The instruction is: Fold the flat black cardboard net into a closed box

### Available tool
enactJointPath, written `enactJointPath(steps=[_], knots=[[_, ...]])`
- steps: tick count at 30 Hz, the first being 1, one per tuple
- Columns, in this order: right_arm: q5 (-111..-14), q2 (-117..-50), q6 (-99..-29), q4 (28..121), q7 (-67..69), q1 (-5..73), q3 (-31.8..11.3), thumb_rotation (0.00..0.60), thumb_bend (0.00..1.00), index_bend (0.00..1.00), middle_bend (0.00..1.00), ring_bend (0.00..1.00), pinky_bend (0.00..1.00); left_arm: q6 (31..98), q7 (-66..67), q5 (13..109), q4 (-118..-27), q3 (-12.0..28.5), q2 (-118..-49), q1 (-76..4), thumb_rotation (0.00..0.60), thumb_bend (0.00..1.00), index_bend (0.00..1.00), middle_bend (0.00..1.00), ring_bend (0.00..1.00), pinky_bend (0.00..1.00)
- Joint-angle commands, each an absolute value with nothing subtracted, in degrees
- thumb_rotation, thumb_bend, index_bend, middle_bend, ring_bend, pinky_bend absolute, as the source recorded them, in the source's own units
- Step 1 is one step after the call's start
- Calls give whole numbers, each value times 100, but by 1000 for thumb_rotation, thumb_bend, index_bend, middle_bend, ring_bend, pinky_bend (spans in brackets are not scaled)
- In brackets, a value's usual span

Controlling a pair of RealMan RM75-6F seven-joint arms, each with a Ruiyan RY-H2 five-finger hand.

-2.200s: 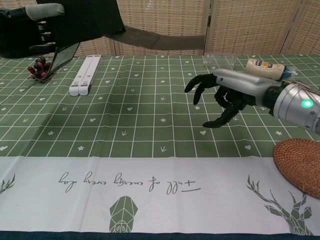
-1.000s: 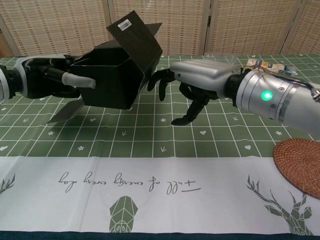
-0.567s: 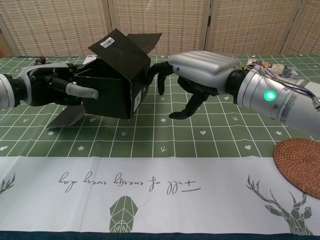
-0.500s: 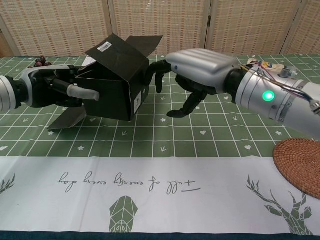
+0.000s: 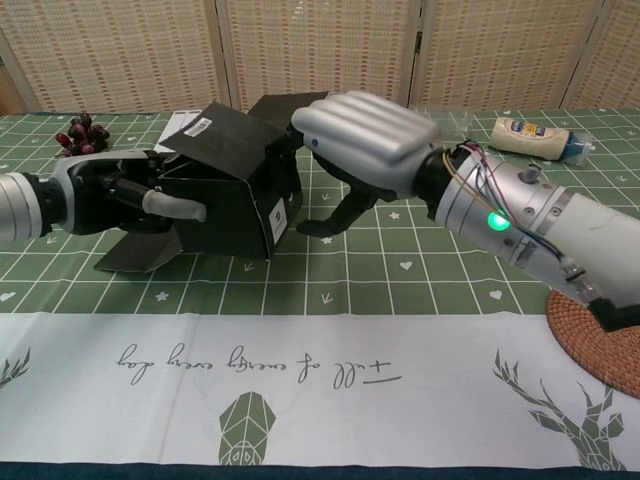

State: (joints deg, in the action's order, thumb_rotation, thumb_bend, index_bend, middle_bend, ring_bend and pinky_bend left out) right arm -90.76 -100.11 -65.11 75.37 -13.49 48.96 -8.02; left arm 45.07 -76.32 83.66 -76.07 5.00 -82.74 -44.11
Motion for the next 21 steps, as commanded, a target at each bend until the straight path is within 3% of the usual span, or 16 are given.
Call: enactJointPath(steps=[1, 9, 21], knots=[[-9204, -10129, -6638, 7367, -1202, 4909, -768, 600, 251, 209, 340, 845, 1000, 4503, -7651, 8383, -7567, 487, -8317, -4408, 600, 137, 217, 206, 716, 1000], [-9372, -10283, -6857, 7068, -1005, 4919, -796, 600, 252, 204, 287, 838, 1000, 4498, -7757, 8434, -7477, 463, -8379, -4411, 600, 137, 217, 206, 716, 1000], [-9524, -10312, -7098, 6853, -789, 4867, -772, 600, 253, 103, 224, 811, 1000, 4464, -7970, 8449, -7396, 454, -8394, -4418, 600, 137, 217, 206, 717, 1000]])
